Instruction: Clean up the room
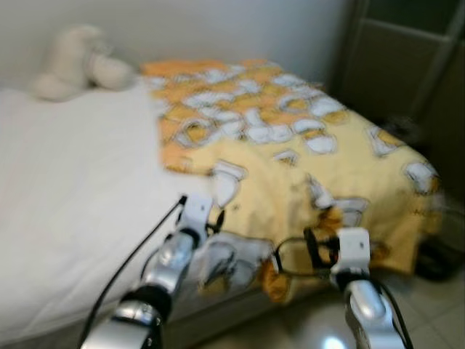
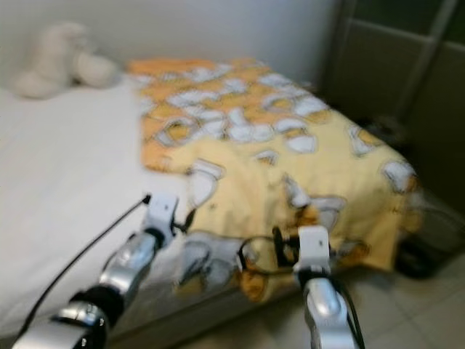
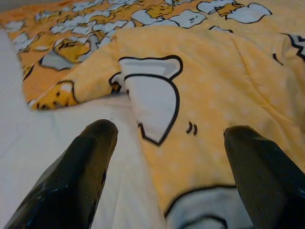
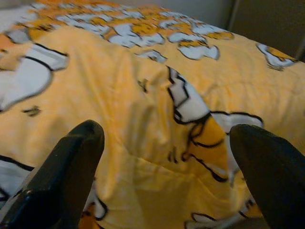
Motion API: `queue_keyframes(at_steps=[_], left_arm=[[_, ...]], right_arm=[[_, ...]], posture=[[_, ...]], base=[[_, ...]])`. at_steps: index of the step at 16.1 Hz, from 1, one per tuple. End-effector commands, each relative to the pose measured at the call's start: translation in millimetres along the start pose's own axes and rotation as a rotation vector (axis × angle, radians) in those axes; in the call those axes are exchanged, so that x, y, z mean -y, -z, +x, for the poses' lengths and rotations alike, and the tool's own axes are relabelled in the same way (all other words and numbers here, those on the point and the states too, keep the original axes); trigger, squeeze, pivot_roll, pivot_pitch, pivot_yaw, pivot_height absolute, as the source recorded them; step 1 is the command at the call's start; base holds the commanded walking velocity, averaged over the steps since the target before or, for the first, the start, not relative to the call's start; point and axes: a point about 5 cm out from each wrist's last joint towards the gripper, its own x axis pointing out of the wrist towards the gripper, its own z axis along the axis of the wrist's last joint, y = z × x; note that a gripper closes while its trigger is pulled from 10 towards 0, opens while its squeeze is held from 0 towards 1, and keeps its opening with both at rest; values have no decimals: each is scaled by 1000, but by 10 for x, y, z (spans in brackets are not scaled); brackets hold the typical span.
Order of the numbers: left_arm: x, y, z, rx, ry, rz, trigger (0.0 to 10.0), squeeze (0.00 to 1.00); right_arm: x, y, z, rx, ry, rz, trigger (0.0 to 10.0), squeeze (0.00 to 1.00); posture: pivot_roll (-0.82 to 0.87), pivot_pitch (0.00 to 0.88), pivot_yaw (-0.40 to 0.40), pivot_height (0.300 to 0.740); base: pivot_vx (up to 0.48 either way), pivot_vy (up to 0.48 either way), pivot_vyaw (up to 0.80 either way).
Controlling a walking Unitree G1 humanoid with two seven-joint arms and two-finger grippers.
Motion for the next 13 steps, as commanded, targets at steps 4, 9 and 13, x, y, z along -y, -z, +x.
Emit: queue_keyframes(at_steps=[4,9,13], left_arm=[[-132,150,-32,-96,-158,21,10000,0],[-174,354,-150,-148,-292,5,10000,0],[-181,296,-156,-86,-366,20,10000,0]], right_arm=[[83,77,-272,-44,-74,-37,10000,0],[271,95,-757,-131,-107,-100,10000,0],[316,48,-1102,-194,-164,-88,10000,0]], posture=[[-30,126,-77,735],[-132,227,-174,735],[-173,311,-256,735]], base=[[0,0,-333],[0,0,0],[0,0,0]])
